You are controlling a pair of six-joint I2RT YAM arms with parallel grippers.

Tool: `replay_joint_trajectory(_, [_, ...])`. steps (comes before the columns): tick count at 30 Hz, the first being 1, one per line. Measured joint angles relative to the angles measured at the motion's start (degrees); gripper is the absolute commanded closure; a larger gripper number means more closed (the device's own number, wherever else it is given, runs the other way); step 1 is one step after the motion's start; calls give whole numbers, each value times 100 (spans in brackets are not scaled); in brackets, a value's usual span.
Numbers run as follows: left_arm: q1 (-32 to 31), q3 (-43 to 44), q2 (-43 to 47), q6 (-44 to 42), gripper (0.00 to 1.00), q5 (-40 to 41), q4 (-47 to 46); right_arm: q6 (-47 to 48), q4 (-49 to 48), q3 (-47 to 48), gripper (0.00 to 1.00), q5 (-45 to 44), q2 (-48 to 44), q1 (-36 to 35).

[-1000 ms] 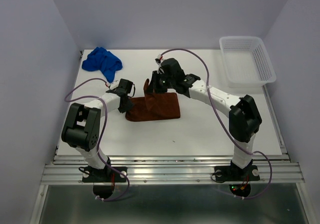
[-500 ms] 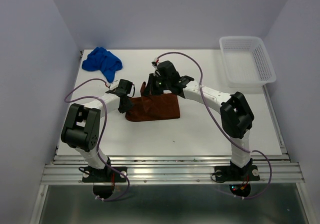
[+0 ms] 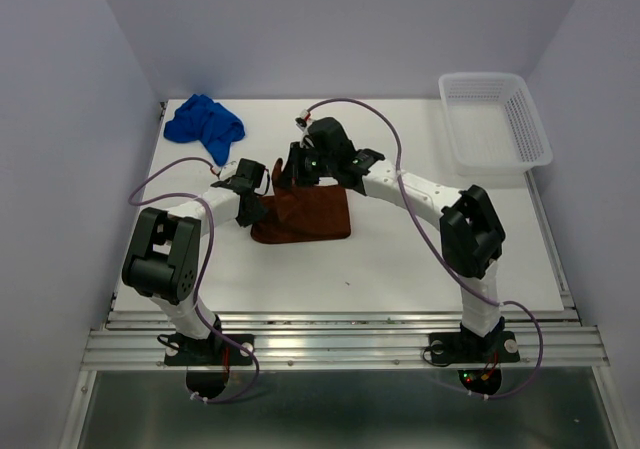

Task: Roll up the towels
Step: Fold the towel

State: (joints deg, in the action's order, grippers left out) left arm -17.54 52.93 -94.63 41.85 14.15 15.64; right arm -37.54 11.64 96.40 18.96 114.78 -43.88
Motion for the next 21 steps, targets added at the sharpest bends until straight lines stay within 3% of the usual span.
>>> replay_joint_trajectory(17, [0, 0, 17, 4, 80, 0, 35, -22, 146, 225, 99, -129, 496, -9])
replay_joint_trajectory(21, [0, 0, 33, 11, 73, 0, 92, -22, 216, 282, 99, -179, 507, -9])
